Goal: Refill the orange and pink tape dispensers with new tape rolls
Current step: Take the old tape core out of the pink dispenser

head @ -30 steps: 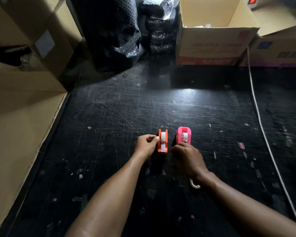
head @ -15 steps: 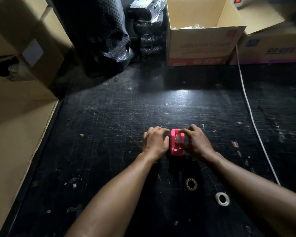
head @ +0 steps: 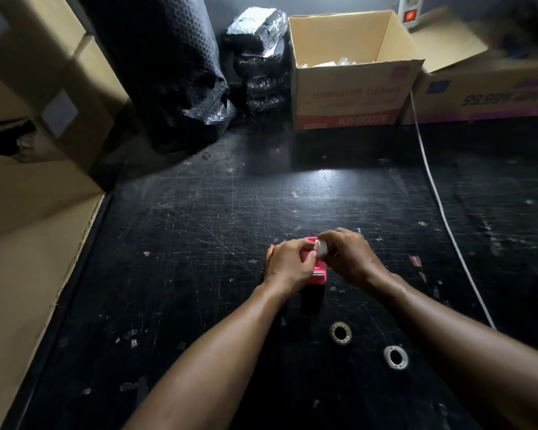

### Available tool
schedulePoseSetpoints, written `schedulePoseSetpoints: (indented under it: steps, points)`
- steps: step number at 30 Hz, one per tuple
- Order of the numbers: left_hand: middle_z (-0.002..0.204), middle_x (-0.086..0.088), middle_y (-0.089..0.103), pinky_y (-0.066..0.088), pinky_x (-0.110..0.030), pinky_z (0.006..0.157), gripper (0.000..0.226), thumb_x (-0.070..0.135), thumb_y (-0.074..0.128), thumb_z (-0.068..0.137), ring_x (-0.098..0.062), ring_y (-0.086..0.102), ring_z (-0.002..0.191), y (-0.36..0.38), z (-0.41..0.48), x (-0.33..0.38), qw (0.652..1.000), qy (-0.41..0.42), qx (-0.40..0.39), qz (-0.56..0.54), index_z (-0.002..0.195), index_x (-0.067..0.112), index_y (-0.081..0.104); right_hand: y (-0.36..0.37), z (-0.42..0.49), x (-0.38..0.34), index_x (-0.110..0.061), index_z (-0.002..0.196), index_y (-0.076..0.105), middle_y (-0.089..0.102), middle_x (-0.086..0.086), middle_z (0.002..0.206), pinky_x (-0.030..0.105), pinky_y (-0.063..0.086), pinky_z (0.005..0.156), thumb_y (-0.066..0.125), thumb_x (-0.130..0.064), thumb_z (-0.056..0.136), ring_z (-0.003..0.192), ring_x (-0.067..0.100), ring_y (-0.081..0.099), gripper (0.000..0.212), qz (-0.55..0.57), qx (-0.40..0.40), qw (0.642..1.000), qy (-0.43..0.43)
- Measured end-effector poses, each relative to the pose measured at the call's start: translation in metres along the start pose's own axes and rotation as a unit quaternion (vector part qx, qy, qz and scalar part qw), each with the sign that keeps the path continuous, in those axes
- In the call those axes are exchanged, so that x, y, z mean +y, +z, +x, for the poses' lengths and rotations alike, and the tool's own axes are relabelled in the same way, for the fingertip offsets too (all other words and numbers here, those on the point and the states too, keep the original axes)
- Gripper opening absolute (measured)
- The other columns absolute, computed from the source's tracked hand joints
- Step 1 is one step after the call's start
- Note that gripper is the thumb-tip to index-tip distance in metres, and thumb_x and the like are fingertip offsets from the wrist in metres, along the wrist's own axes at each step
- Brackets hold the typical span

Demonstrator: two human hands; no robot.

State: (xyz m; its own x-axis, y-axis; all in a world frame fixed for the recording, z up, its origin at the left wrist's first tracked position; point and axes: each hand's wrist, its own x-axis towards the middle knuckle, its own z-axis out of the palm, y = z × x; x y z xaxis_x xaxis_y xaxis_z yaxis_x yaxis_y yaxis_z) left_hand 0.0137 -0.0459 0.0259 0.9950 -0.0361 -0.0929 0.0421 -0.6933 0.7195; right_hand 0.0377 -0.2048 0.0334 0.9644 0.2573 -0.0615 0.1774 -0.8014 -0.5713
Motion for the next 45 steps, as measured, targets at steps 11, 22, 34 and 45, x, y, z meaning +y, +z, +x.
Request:
schedulePoseSetpoints:
  steps: [11,22,34,45]
  points:
    - [0.095,-0.003,0.079,0.06,-0.03,0.084,0.023,0.024,0.076,0.081,-0.011,0.074,0.088,0.017,-0.039,0.037,0.971,-0.048,-0.044,-0.229,0.102,0.016,0.076,-0.04,-0.071,0.001,-0.018,0.098,0.072,0.075,0.005,0.091,0.037,0.056,0.075,0.072,-0.013,0.072,0.083,0.021,0.069,0.026,0.037,0.018,0.999,-0.006]
    - [0.076,0.011,0.074,0.051,-0.014,0.064,0.019,0.033,0.081,0.075,-0.001,0.07,0.073,0.046,-0.093,0.014,0.974,-0.125,-0.058,-0.18,0.089,0.021,0.075,-0.016,-0.137,0.061,-0.021,0.101,0.066,0.07,0.003,0.096,0.032,0.053,0.073,0.074,-0.028,0.074,0.089,0.021,0.067,0.029,-0.04,-0.091,0.973,0.209]
    - [0.077,0.007,0.072,0.057,-0.027,0.077,0.013,0.018,0.08,0.074,-0.013,0.069,0.074,0.043,-0.108,-0.008,0.968,-0.189,-0.053,-0.155,0.077,0.025,0.069,0.007,-0.132,0.069,-0.02,0.106,0.067,0.069,0.008,0.112,0.036,0.054,0.08,0.071,-0.046,0.069,0.103,0.028,0.066,0.045,-0.054,-0.092,0.982,0.153]
    - [0.077,0.002,0.076,0.063,-0.041,0.076,0.015,0.027,0.081,0.066,-0.019,0.074,0.075,0.03,-0.099,-0.013,0.965,-0.194,-0.05,-0.167,0.076,0.024,0.069,0.027,-0.128,0.038,-0.028,0.116,0.061,0.064,0.005,0.122,0.04,0.051,0.087,0.061,-0.062,0.068,0.112,0.029,0.061,0.059,-0.139,-0.141,0.978,0.071]
